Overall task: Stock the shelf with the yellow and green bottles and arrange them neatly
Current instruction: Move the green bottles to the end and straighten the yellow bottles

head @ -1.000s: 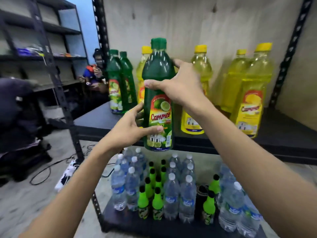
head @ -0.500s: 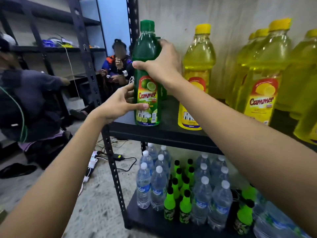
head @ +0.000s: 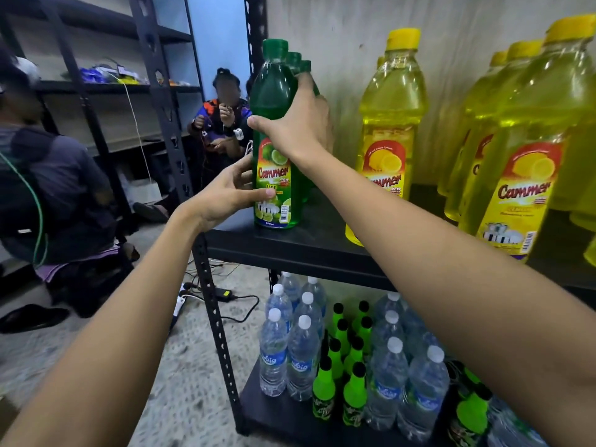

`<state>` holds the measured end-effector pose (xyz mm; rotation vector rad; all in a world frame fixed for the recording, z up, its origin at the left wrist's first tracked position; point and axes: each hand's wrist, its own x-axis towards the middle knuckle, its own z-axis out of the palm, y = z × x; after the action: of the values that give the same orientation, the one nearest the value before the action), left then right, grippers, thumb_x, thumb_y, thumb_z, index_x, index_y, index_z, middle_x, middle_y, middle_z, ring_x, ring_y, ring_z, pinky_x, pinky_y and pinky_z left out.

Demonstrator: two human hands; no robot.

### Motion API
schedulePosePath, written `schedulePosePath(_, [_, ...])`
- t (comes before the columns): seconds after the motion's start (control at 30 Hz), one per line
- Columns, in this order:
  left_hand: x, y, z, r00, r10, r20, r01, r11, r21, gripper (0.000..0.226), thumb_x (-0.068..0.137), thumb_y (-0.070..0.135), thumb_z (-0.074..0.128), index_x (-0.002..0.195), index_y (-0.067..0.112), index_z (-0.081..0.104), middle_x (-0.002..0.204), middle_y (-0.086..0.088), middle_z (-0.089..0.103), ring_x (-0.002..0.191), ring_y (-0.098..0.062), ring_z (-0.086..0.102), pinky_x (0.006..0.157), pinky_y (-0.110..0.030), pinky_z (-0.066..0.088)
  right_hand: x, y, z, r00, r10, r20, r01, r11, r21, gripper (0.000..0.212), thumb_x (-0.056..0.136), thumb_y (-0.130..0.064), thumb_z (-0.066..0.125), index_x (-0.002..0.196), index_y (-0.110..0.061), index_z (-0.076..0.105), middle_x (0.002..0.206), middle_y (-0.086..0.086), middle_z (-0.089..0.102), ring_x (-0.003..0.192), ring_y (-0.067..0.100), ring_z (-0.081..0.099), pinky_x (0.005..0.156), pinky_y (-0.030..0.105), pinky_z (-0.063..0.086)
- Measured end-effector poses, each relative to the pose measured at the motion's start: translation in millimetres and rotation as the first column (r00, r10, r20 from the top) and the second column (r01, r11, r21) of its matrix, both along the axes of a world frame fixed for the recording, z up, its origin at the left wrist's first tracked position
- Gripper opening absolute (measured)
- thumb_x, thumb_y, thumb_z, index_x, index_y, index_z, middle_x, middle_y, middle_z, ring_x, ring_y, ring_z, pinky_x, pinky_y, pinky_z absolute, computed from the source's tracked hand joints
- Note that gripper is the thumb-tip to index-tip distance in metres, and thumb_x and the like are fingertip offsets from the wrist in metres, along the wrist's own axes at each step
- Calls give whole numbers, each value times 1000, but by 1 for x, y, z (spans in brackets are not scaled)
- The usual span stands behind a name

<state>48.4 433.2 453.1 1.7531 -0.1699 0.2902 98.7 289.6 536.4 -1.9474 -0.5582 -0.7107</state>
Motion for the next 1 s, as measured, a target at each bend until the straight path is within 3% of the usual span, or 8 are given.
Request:
schedulePosePath(0.2, [-6,-21,-22,974,217,57,-224,961,160,76,65,17,90,130,27,51,122,0,64,113,-15,65,92,-30,56,-8,-3,-3,999,7,-31,-8,1000,-15,91,65,-56,82,137,-21,38,125,9,60,111,30,61,77,36,52])
schedulePosePath(0.33, [-19,-33,-17,945,319,75,-327,896,301,106,64,23,92,150,28,31,135,6,55,125,-9,54,104,-28,46,-19,-22,-8,977,76,-201,-93,992,-79,102,62,-47,88,143,-19,32,131,9,59,118,30,59,87,39,51])
schedulePosePath(0.4, [-31,-49,-20,843,489,223,-537,763,360,116,66,26,91,156,28,18,145,1,44,132,-12,45,109,-33,40,-32,-47,-13,973,108,-204,-131,986,-104,99,63,-42,89,144,-20,36,135,7,57,122,27,56,93,38,49])
schedulePosePath(0.5, [-55,-103,-24,621,611,492,-765,608,211,83,75,20,81,146,28,39,129,-1,47,115,-11,52,98,-33,47,-57,-106,-22,970,172,-173,-195,972,-128,73,69,-39,86,133,-23,54,125,0,64,115,17,59,94,33,50])
schedulePosePath(0.57, [-65,-151,-19,596,535,599,-746,645,166,60,78,14,75,131,29,53,115,4,50,97,-10,57,82,-28,52,-73,-156,-25,963,203,-175,-221,971,-87,50,70,-39,85,115,-27,66,103,-5,70,96,10,65,83,29,53])
schedulePosePath(0.7, [-63,-246,-5,713,311,628,-537,818,206,36,82,10,73,112,28,66,99,7,58,77,-8,63,62,-23,53,-84,-260,-22,984,119,-135,-115,993,37,21,74,-28,82,92,-24,72,81,-5,73,70,10,71,67,31,58])
schedulePosePath(0.87, [-49,-363,1,791,77,607,-296,917,269,22,82,10,72,98,25,71,91,12,66,71,-6,66,65,-22,53,-78,-380,-15,988,-137,-71,148,973,176,8,78,-20,76,84,-23,72,71,-6,71,65,13,70,68,38,60])
schedulePosePath(1.0, [-27,-434,-5,825,-51,563,-183,918,351,21,80,16,70,96,29,70,89,12,69,73,-4,65,73,-31,55,-64,-439,-14,965,-243,-94,259,941,219,5,76,-20,73,78,-23,71,65,-6,68,61,14,69,66,38,59])
